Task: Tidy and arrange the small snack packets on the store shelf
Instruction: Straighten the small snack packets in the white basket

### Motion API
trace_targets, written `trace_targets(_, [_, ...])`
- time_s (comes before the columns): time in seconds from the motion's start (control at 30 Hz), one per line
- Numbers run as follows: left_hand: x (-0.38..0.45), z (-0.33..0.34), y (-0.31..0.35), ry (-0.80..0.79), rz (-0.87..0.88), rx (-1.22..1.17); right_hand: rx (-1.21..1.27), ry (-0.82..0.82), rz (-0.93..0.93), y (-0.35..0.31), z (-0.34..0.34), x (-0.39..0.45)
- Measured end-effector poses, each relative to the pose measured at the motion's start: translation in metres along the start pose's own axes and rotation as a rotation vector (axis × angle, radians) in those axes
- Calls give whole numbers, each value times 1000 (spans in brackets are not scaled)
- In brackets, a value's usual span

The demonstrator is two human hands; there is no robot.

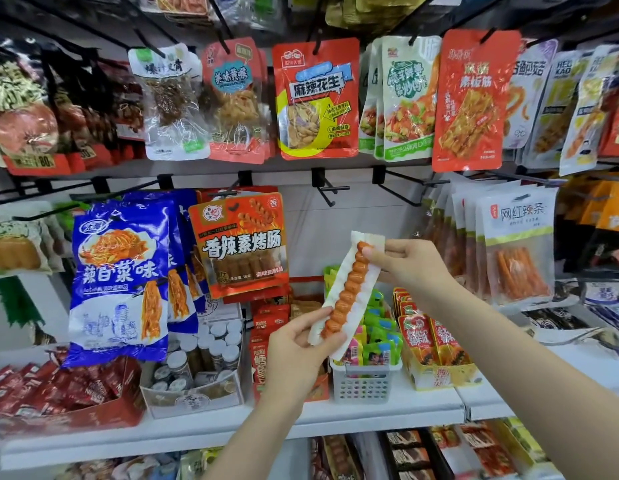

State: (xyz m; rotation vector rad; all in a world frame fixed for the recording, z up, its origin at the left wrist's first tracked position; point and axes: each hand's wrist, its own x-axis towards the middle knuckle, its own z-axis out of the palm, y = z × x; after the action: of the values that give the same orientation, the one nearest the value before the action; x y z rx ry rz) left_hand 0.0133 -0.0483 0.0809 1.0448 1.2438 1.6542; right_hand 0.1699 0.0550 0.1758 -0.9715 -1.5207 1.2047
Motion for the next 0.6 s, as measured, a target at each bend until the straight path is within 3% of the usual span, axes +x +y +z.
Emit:
trace_targets(0.27, [-3,-4,-2,-51,-28,-110,75,6,23,4,-1,3])
trace_targets(0.37, [-1,-4,5,-221,-373,-490,237,-139,70,5,-3,4])
trace_targets(0.43, [-2,-4,8,-316,-568,-605,378,-221,92,7,-1,4])
trace_targets(0.5, [0,-2,11,-361,-599,-608,464,-270,83,7,1,4])
trace_targets(0.6, [2,2,14,-297,-526,-678,469,-287,113,5,-2,6])
